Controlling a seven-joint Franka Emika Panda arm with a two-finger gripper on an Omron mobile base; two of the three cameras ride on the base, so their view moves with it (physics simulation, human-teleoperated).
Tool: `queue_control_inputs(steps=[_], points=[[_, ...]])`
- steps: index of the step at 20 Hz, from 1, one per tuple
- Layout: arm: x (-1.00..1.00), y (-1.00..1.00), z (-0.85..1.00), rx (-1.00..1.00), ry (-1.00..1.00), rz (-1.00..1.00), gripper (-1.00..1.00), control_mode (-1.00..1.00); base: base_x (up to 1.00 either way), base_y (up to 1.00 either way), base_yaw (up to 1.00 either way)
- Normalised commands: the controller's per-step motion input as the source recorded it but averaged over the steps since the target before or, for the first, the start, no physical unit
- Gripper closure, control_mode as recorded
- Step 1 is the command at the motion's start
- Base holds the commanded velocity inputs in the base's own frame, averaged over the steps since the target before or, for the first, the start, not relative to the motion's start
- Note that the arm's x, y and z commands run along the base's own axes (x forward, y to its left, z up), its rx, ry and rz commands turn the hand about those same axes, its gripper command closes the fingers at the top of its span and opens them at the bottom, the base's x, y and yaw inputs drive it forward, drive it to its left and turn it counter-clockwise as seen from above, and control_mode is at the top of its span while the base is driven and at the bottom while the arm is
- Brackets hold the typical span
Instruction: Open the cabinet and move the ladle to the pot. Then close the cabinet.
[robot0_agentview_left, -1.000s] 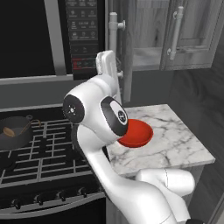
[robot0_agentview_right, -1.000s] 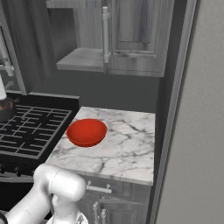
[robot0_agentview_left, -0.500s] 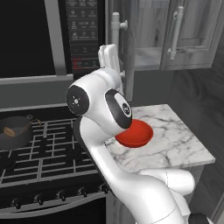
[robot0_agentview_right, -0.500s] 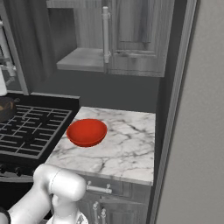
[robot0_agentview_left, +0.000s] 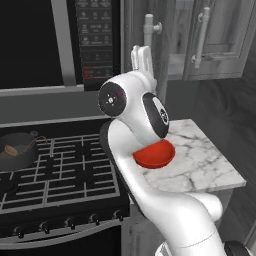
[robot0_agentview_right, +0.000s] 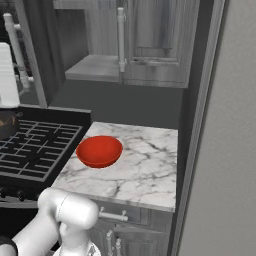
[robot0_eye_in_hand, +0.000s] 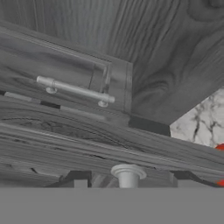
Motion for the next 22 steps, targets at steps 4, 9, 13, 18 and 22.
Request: queue_control_inputs(steps=[4,9,13,18,22], points=[[0.94,-0.60,-0.46,0.00,0.00,0.01,-1.00,-1.00,0.00,0.00,0.00],[0.94,-0.63,-0.42,0.00,0.00,0.03,-1.00,-1.00,0.00,0.00,0.00],[0.89,-0.55,-0.41,0.00,0.00,0.08,-1.00,-1.00,0.00,0.00,0.00],[0.90,-0.28,-0.18,0.00,0.00,0.10,-1.00,-1.00,0.00,0.00,0.00],[1.00,-0.03,-0.06,0.00,0.00,0.08,-1.00,-1.00,0.00,0.00,0.00]])
